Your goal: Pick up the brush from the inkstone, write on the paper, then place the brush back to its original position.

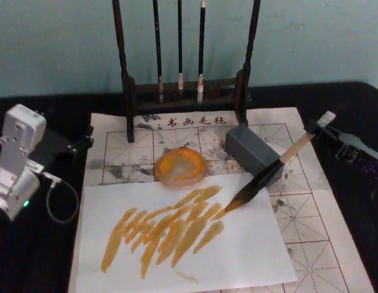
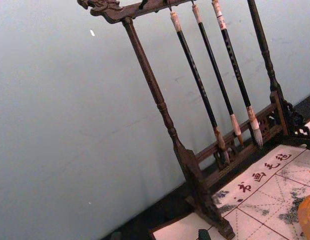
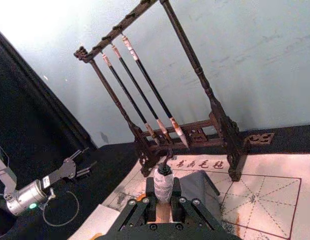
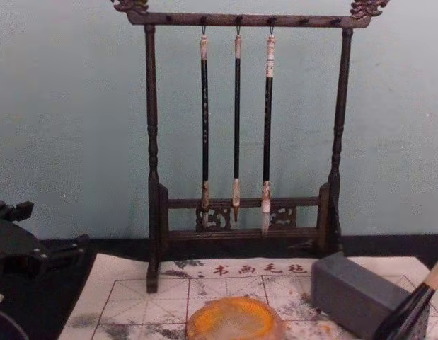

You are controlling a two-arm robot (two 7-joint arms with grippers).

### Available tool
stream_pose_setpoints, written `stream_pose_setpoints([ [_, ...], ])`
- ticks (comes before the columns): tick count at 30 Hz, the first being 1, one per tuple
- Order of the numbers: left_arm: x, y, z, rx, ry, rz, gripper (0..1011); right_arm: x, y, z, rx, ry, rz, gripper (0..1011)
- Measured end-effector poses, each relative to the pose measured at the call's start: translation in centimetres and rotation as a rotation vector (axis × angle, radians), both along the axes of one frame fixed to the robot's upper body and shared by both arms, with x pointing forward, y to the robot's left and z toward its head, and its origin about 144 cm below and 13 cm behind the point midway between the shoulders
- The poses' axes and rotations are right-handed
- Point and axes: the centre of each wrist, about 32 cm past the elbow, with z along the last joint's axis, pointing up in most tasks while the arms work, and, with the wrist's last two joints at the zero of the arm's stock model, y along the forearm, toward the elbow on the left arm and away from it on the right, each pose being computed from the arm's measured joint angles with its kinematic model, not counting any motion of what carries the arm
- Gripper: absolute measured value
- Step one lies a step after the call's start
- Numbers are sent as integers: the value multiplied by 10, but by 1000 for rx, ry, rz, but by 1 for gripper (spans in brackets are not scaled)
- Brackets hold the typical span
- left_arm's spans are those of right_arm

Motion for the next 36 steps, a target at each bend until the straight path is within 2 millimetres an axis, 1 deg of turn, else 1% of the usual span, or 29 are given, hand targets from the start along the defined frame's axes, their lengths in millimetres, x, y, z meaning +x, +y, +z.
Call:
stream_pose_setpoints([
  [36,0,0,0,0,0,0,1001,-3,-1,1,45,-6,-7,177],
])
